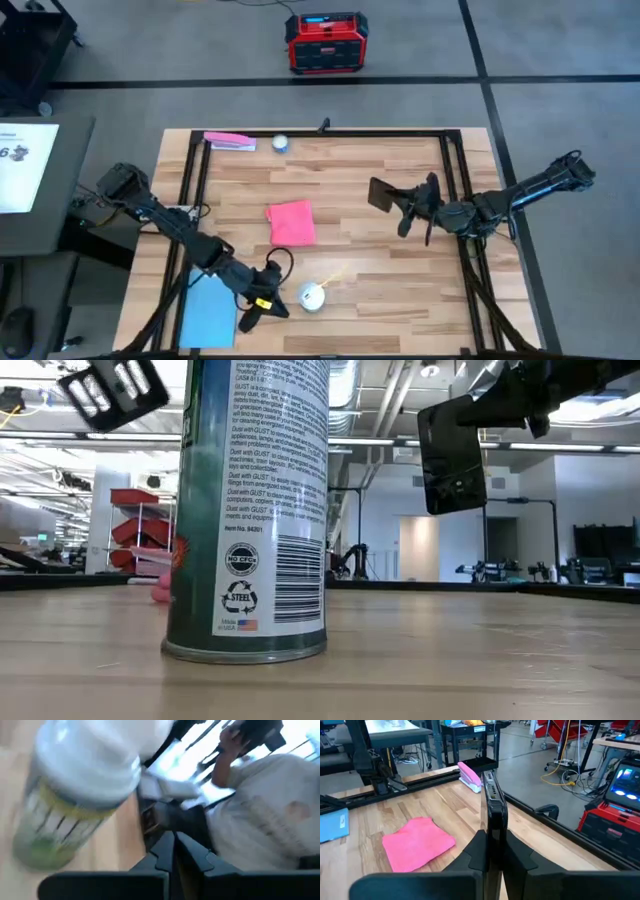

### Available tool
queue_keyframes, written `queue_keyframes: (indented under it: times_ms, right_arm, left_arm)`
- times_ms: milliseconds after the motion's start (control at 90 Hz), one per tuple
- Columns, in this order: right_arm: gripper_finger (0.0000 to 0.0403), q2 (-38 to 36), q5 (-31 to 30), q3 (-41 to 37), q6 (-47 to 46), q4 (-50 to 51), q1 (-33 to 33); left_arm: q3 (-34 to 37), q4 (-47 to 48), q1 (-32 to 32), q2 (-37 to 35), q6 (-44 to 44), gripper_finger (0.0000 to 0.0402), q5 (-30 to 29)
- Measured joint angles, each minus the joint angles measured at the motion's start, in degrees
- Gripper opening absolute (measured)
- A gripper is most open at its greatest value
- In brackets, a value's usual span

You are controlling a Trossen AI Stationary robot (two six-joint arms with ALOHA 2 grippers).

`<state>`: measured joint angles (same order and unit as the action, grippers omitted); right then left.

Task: Apply microfiber cloth
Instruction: Spray the front of the black cellphone using the spray bottle

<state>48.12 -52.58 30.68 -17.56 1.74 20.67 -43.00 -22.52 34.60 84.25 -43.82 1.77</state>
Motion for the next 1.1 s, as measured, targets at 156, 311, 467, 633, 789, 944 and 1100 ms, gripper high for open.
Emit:
queue_keyframes:
  times_ms: [156, 311, 467, 633, 789, 944, 1100]
  right_arm:
    - [0.0017, -0.02, 0.01, 0.00, 0.02, 0.03, 0.00]
    - [0.0017, 0.00, 0.02, 0.00, 0.04, 0.01, -0.02]
    - [0.0017, 0.00, 0.02, 0.00, 0.07, 0.00, -0.02]
    - [0.0017, -0.01, 0.02, 0.00, 0.07, -0.01, -0.02]
    - [0.0017, 0.00, 0.02, 0.00, 0.07, 0.02, -0.02]
    - [0.0017, 0.00, 0.02, 0.00, 0.08, 0.18, -0.02]
    - [0.0017, 0.00, 0.02, 0.00, 0.07, 0.18, -0.02]
  left_arm:
    - [-0.02, -6.35, -0.55, 5.43, -5.61, 0.0000, 5.39]
    - [0.09, -8.74, -1.60, 10.85, -9.22, 0.0000, 6.35]
    - [0.07, -11.87, -4.50, 13.40, -8.83, 0.0000, 6.31]
    - [0.07, -10.39, -7.72, 13.35, -7.22, 0.0000, 5.45]
    - [0.07, -10.21, -9.34, 13.40, -5.78, 0.0000, 5.22]
    - [0.07, -10.08, -10.14, 13.39, -3.74, 0.0000, 3.62]
    - [0.07, -10.90, -11.09, 13.40, -0.88, 0.0000, 1.85]
